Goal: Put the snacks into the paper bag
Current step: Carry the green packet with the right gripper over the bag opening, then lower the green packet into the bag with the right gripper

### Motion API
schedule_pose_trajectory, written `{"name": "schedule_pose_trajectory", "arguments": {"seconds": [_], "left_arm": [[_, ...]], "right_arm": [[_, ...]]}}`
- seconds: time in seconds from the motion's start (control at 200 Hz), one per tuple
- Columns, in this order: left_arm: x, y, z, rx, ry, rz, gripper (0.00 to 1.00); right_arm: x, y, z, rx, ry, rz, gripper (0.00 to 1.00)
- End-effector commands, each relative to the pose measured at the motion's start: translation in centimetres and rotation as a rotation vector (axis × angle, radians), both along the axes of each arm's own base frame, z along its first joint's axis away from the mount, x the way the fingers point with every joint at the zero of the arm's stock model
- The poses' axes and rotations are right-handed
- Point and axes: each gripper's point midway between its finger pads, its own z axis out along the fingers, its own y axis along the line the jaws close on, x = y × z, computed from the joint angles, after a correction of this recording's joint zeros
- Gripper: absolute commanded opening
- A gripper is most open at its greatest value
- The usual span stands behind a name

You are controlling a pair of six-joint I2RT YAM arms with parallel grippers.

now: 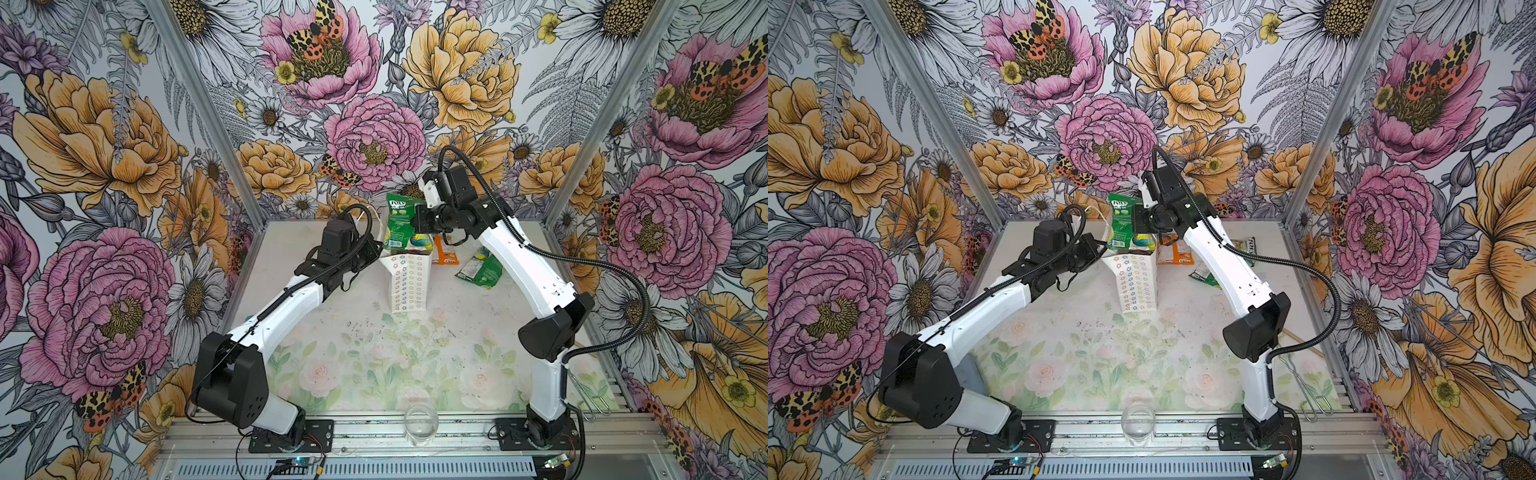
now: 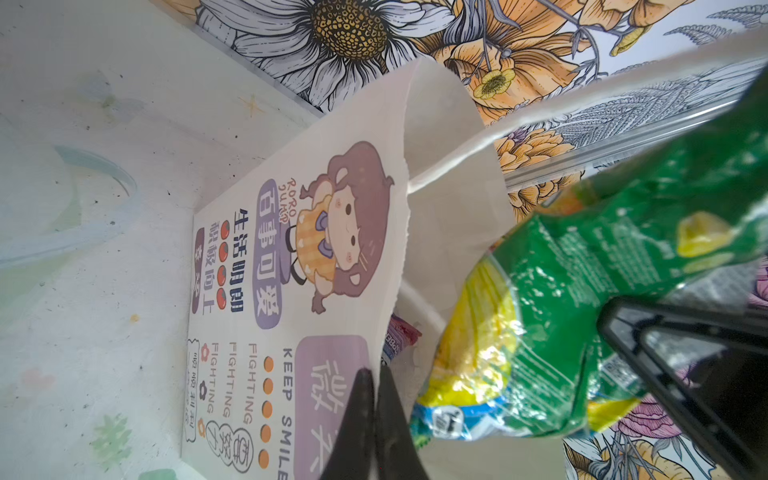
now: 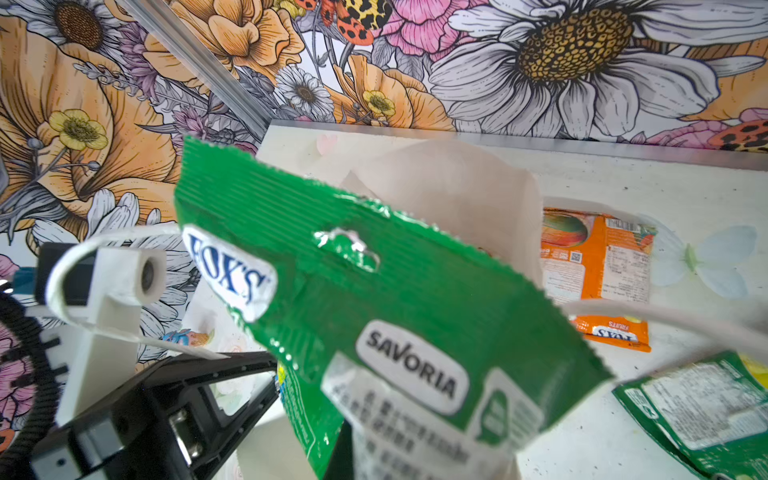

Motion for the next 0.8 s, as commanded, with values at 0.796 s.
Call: {"name": "schedule_pose_trajectory", "arguments": {"seconds": [0.796], "left_arm": [[-0.2,0.6,1.3,-0.007,-0.037,0.016,0.00]], "right_arm": [[1.3,1.6,2.4,0.088,-0.056,0.021,0.00]]}}
